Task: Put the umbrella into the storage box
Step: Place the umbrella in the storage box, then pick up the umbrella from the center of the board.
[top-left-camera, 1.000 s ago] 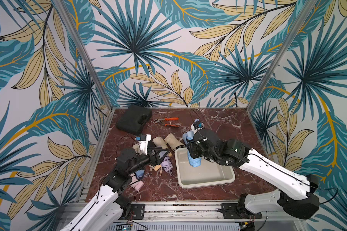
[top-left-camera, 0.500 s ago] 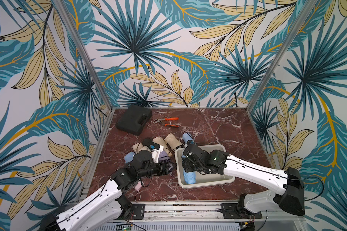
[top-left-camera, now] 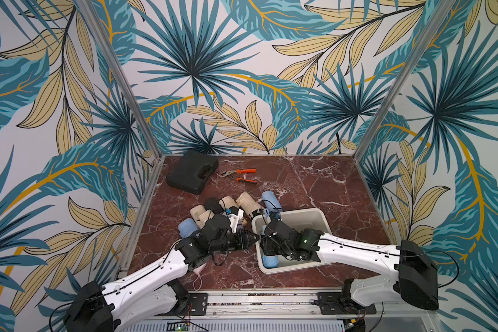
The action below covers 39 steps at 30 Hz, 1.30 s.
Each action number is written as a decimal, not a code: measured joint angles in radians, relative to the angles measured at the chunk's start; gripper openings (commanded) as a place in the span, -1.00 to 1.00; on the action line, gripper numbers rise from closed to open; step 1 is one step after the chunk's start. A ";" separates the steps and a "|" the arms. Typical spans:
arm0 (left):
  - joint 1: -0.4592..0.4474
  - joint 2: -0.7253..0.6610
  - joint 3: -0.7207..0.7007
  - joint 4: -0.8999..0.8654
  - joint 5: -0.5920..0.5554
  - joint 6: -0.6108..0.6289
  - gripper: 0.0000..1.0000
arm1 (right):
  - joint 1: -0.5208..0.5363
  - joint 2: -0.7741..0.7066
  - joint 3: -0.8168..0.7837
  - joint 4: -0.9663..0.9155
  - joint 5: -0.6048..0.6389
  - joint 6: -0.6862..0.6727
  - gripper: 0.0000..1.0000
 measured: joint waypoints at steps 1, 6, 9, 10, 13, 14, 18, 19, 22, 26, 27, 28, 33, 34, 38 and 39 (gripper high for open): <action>-0.001 0.000 0.000 0.002 -0.005 0.000 -0.33 | 0.000 0.000 0.000 0.006 0.002 -0.002 0.26; -0.002 0.001 0.000 0.007 -0.033 0.000 -0.30 | 0.001 -0.016 0.003 -0.006 0.040 -0.025 0.46; -0.002 -0.001 0.000 0.009 -0.058 0.000 -0.23 | 0.000 -0.052 0.033 -0.041 0.080 -0.057 0.50; -0.002 -0.003 0.000 0.008 -0.069 0.000 -0.19 | 0.000 -0.068 0.048 -0.056 0.097 -0.071 0.50; -0.002 -0.017 0.000 0.003 -0.111 -0.003 -0.17 | 0.000 -0.110 0.095 -0.097 0.143 -0.113 0.52; -0.002 -0.026 0.000 0.001 -0.130 -0.004 -0.15 | 0.000 -0.126 0.109 -0.109 0.161 -0.129 0.52; -0.002 -0.063 0.004 -0.040 -0.230 -0.023 0.01 | 0.000 -0.178 0.138 -0.142 0.225 -0.183 0.52; -0.002 -0.070 0.006 -0.058 -0.262 -0.033 0.04 | 0.000 -0.184 0.143 -0.146 0.238 -0.193 0.52; 0.000 -0.100 0.009 -0.146 -0.396 -0.093 0.14 | 0.000 -0.190 0.169 -0.153 0.285 -0.244 0.58; 0.041 -0.138 0.012 -0.292 -0.559 -0.173 0.43 | -0.003 -0.166 0.218 -0.123 0.331 -0.318 0.62; 0.064 -0.142 0.016 -0.330 -0.591 -0.183 0.52 | -0.003 -0.153 0.232 -0.106 0.333 -0.333 0.63; 0.085 -0.142 0.022 -0.360 -0.613 -0.187 0.59 | -0.004 -0.140 0.243 -0.093 0.333 -0.343 0.63; 0.246 -0.114 0.097 -0.508 -0.676 -0.137 0.96 | -0.006 -0.034 0.325 -0.037 0.303 -0.381 0.64; 0.272 -0.104 0.113 -0.520 -0.681 -0.116 1.00 | -0.006 -0.016 0.340 -0.030 0.296 -0.384 0.65; 0.369 -0.044 0.150 -0.528 -0.674 -0.006 1.00 | -0.006 0.026 0.373 -0.014 0.270 -0.391 0.64; 0.393 -0.023 0.153 -0.526 -0.662 0.023 1.00 | -0.006 0.030 0.376 -0.010 0.265 -0.391 0.64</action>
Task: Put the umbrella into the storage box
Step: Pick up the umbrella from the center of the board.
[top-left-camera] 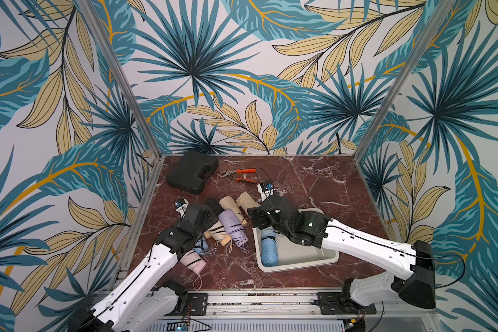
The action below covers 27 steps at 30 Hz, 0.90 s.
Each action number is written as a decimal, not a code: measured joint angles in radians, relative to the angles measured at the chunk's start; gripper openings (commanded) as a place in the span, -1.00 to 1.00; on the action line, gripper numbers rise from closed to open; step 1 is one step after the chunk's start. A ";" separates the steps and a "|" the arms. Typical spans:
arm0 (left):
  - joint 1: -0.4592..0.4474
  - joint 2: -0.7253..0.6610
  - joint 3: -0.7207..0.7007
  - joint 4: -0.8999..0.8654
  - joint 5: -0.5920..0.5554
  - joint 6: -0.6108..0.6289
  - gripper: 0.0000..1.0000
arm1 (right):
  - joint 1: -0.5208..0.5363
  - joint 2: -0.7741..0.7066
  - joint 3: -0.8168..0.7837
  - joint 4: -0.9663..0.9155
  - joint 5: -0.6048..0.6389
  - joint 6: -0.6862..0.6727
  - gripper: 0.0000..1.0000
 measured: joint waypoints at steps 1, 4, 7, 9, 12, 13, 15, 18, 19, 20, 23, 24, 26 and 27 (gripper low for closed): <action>0.019 0.020 0.002 0.002 0.011 0.023 1.00 | -0.001 0.002 0.000 0.002 -0.003 0.000 0.64; 0.054 0.089 0.010 0.022 0.045 0.082 1.00 | -0.001 0.002 0.000 0.005 -0.010 0.011 0.64; 0.062 0.163 0.027 0.053 0.073 0.123 1.00 | -0.001 0.002 0.000 0.011 -0.013 0.027 0.65; 0.063 0.212 0.045 0.076 0.090 0.141 1.00 | -0.001 0.002 0.000 0.019 -0.014 0.037 0.65; 0.068 0.278 0.066 0.117 0.114 0.163 1.00 | -0.001 0.002 0.000 0.025 -0.014 0.045 0.64; 0.070 0.296 0.071 0.129 0.119 0.167 0.99 | -0.001 0.002 -0.001 0.025 -0.013 0.046 0.64; 0.075 0.326 0.078 0.143 0.127 0.171 0.95 | -0.001 0.001 -0.002 0.025 -0.009 0.048 0.65; 0.083 0.359 0.085 0.145 0.133 0.173 0.90 | -0.001 0.000 -0.002 0.025 0.000 0.049 0.65; 0.084 0.367 0.087 0.146 0.133 0.174 0.87 | -0.001 -0.002 -0.004 0.025 0.002 0.049 0.65; 0.085 0.374 0.088 0.146 0.133 0.173 0.82 | -0.001 -0.004 -0.005 0.024 0.003 0.049 0.64; 0.089 0.391 0.088 0.149 0.134 0.170 0.66 | -0.001 -0.013 -0.012 0.025 0.006 0.050 0.65; 0.091 0.396 0.088 0.152 0.134 0.169 0.62 | -0.001 -0.015 -0.014 0.025 0.007 0.050 0.64; 0.096 0.410 0.087 0.164 0.136 0.163 0.51 | -0.001 -0.019 -0.021 0.024 0.008 0.053 0.64; 0.098 0.415 0.087 0.169 0.136 0.161 0.47 | -0.001 -0.021 -0.023 0.024 0.010 0.053 0.64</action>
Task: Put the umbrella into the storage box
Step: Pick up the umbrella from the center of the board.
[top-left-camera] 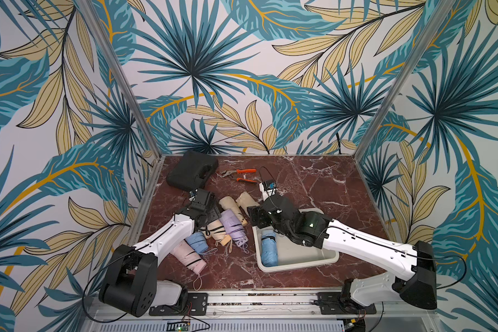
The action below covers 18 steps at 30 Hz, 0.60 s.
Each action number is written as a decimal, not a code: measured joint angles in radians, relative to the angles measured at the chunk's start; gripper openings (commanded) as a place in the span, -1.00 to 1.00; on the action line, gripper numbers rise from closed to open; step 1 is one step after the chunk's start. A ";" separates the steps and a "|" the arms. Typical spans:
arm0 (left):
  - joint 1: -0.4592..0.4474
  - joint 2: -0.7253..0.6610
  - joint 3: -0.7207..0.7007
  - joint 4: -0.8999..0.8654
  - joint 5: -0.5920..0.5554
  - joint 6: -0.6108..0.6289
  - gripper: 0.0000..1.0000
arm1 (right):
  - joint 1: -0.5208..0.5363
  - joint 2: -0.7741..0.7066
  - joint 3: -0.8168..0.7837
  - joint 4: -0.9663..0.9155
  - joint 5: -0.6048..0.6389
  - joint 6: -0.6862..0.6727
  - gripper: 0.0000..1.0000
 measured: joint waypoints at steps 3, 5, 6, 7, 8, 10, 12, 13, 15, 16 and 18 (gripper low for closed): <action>0.009 0.016 0.000 0.011 0.004 -0.004 0.34 | 0.000 -0.007 -0.006 0.000 0.004 0.000 0.64; 0.012 0.023 0.000 0.021 0.006 -0.003 0.25 | 0.000 -0.015 -0.010 0.000 0.008 0.000 0.64; 0.012 0.025 0.000 0.024 0.006 -0.002 0.21 | 0.000 -0.018 -0.011 0.000 0.010 0.000 0.64; 0.013 0.026 0.000 0.028 0.008 -0.001 0.16 | 0.000 -0.021 -0.012 0.000 0.011 0.000 0.64; 0.014 0.027 0.000 0.031 0.009 0.000 0.12 | 0.000 -0.023 -0.012 0.000 0.012 0.000 0.63; 0.016 0.027 0.000 0.032 0.012 0.003 0.03 | 0.000 -0.026 -0.012 0.000 0.012 0.000 0.63; 0.016 0.026 0.000 0.033 0.013 0.007 -0.08 | 0.000 -0.027 -0.013 0.000 0.013 0.000 0.63; 0.017 0.024 0.000 0.033 0.013 0.008 -0.14 | 0.000 -0.027 -0.013 0.000 0.015 0.000 0.63; 0.018 0.014 0.000 0.026 0.013 0.010 -0.24 | 0.000 -0.027 -0.015 0.000 0.016 0.000 0.63; 0.018 0.002 0.000 0.016 0.010 0.011 -0.26 | 0.000 -0.027 -0.016 0.000 0.016 0.000 0.63; 0.018 -0.033 0.000 -0.009 0.001 0.008 -0.29 | 0.000 -0.027 -0.017 0.000 0.018 0.000 0.63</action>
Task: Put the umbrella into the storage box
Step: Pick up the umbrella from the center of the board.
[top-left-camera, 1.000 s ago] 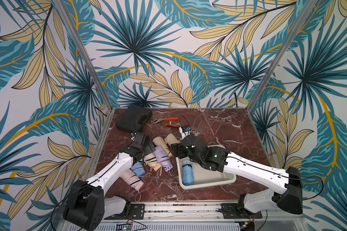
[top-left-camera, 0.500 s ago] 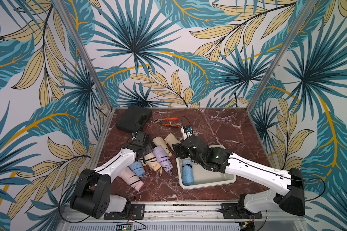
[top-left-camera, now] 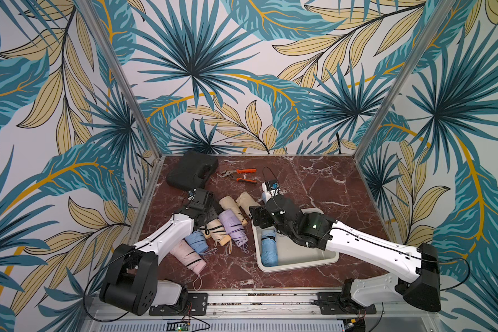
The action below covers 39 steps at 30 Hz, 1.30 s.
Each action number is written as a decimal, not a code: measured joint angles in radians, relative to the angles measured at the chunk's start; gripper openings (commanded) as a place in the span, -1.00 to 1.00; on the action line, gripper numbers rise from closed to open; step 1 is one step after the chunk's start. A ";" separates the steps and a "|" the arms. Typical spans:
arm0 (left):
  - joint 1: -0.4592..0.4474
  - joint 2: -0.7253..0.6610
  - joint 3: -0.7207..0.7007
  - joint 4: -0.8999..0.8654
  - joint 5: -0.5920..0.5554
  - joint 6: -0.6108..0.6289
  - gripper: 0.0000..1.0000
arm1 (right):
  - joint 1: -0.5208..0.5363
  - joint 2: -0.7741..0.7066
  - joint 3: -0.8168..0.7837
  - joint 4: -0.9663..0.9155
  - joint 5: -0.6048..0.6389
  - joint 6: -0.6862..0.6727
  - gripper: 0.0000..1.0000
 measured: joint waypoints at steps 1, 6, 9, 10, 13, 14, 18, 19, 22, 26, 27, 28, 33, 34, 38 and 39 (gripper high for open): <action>0.000 -0.031 0.000 -0.018 -0.007 -0.001 -0.31 | 0.000 0.000 -0.001 0.002 0.000 0.000 0.63; 0.002 -0.212 0.000 -0.070 -0.053 -0.023 -0.43 | 0.000 0.000 -0.005 0.013 -0.004 -0.001 0.63; 0.004 -0.295 0.003 -0.093 -0.080 -0.038 -0.47 | -0.001 0.000 -0.005 0.036 -0.031 -0.016 0.63; 0.005 -0.314 0.009 -0.105 -0.087 -0.040 -0.47 | -0.002 0.000 -0.005 0.049 -0.047 -0.024 0.63; 0.005 -0.360 0.055 -0.155 -0.096 -0.053 -0.48 | -0.002 0.000 -0.018 0.119 -0.101 -0.034 0.66; 0.005 -0.372 0.071 -0.161 -0.093 -0.058 -0.48 | -0.002 0.000 -0.027 0.145 -0.119 -0.035 0.68; 0.005 -0.411 0.163 -0.150 -0.043 -0.097 -0.48 | -0.004 0.004 -0.077 0.278 -0.215 -0.014 0.76; 0.005 -0.415 0.184 -0.138 -0.024 -0.111 -0.48 | -0.007 0.011 -0.085 0.312 -0.241 -0.006 0.78; 0.005 -0.421 0.220 -0.098 0.031 -0.157 -0.48 | -0.016 0.037 -0.111 0.417 -0.302 0.022 0.88; 0.005 -0.422 0.223 -0.070 0.097 -0.214 -0.48 | -0.038 0.071 -0.157 0.558 -0.371 0.058 0.90; 0.005 -0.422 0.223 -0.067 0.113 -0.227 -0.48 | -0.045 0.084 -0.165 0.595 -0.391 0.068 0.90; 0.005 -0.423 0.223 -0.063 0.125 -0.240 -0.48 | -0.053 0.100 -0.172 0.638 -0.412 0.078 0.90; 0.005 -0.423 0.222 -0.042 0.164 -0.290 -0.48 | -0.066 0.166 -0.175 0.795 -0.470 0.110 0.69; 0.006 -0.425 0.222 -0.039 0.169 -0.298 -0.48 | -0.068 0.175 -0.174 0.816 -0.476 0.115 0.61; 0.006 -0.438 0.216 -0.029 0.180 -0.332 -0.50 | -0.074 0.224 -0.166 0.911 -0.511 0.135 0.24; 0.006 -0.441 0.212 -0.024 0.181 -0.342 -0.50 | -0.076 0.235 -0.166 0.933 -0.519 0.143 0.14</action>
